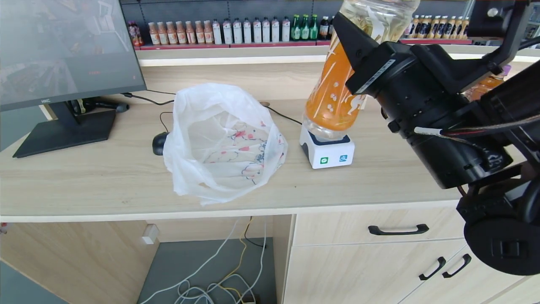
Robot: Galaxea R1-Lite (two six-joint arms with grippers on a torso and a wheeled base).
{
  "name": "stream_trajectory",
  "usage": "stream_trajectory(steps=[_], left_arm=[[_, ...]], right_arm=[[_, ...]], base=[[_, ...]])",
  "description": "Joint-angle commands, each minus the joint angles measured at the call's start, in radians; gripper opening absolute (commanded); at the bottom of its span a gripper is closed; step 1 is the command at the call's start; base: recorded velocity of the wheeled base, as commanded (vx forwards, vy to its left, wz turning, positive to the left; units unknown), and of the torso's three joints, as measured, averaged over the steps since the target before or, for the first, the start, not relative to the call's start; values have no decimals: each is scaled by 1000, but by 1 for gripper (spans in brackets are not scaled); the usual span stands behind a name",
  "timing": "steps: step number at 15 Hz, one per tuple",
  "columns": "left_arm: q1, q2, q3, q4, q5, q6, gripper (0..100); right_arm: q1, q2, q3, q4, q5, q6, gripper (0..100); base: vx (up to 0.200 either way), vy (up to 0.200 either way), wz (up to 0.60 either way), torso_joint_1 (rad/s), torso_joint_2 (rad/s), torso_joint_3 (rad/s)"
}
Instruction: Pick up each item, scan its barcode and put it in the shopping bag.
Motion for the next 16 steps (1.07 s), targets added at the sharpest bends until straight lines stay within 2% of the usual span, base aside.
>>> stream_trajectory(steps=[1, 4, 7, 11, 16], left_arm=[[0, 0, 0, -1, 1, 0, 100], [0, 0, 0, -1, 1, -3, 100], [0, 0, 0, -1, 0, -3, 100], [0, 0, 0, -1, 1, -3, 100], [0, 0, 0, -1, 1, -5, 100]], right_arm=[[-4, 27, 43, -11, 0, -39, 0], [-15, 16, 146, -43, 40, -103, 0], [-70, 16, 155, -48, 45, -106, 0], [-82, -4, 206, -60, 41, -51, 0], [-104, -28, 226, -63, 45, -46, 0]], base=[[0, 0, 0, 0, 0, 0], [0, 0, 0, 0, 0, 0], [0, 0, 0, 0, 0, 0], [0, 0, 0, 0, 0, 0], [0, 200, 0, 2, 3, 4]])
